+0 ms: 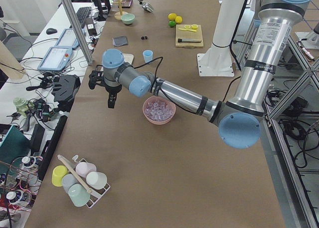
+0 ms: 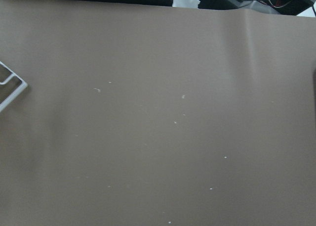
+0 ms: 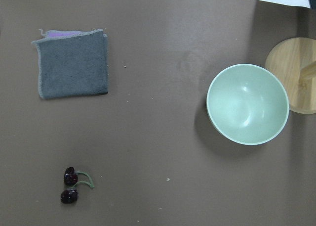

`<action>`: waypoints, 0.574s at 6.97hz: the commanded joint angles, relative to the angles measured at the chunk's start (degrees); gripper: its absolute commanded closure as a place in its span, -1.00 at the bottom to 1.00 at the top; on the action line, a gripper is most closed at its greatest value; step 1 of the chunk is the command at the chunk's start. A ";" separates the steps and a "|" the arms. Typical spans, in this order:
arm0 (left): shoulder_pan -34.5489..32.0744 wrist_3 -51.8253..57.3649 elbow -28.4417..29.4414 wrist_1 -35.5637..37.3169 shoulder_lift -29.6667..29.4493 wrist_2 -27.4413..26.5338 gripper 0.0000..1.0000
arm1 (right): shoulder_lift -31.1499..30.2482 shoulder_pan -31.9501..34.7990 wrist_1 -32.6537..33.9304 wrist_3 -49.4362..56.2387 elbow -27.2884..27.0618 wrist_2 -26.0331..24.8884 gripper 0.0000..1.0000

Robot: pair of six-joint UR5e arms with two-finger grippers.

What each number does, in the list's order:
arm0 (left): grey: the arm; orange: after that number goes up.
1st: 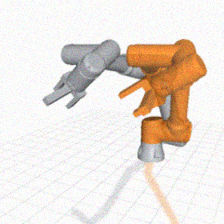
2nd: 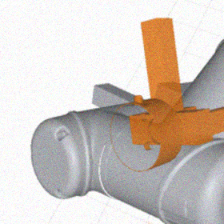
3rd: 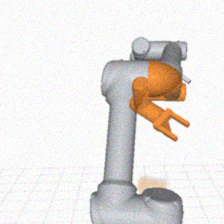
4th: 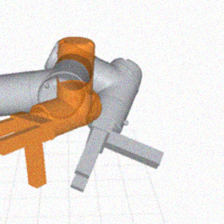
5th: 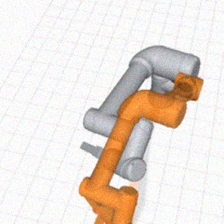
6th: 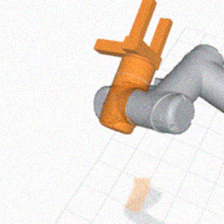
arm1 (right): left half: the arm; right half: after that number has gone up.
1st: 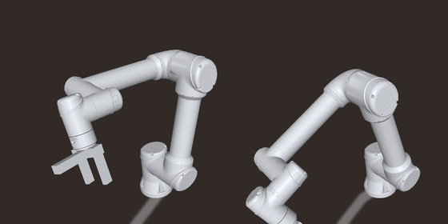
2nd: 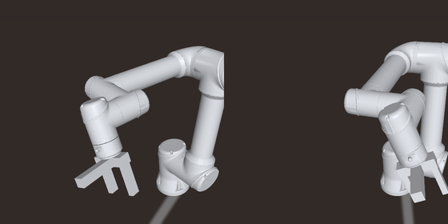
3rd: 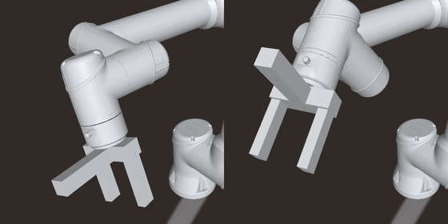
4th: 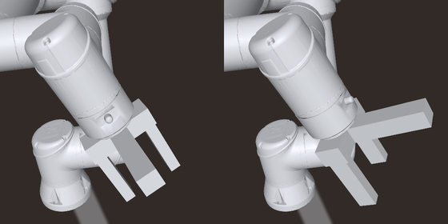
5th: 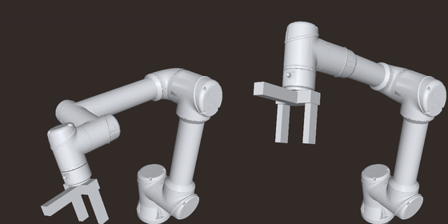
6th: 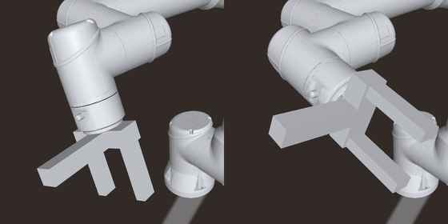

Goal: Put ice and cherries in cup

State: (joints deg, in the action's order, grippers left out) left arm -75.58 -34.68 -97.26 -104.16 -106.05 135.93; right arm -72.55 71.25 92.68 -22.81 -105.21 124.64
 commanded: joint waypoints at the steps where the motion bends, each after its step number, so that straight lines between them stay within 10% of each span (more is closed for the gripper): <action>1: 7.09 0.13 -4.49 -1.13 -0.65 -1.19 -0.95 | -1.01 3.45 3.81 5.75 0.36 -0.01 -1.00; 4: 10.80 19.64 -6.36 -3.93 2.95 -1.28 -0.95 | -4.16 6.00 5.15 4.97 1.50 -0.19 -1.00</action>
State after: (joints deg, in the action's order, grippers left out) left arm -65.87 -19.84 -103.02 -106.63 -103.91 134.63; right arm -74.86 76.12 97.43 -17.67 -104.00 124.46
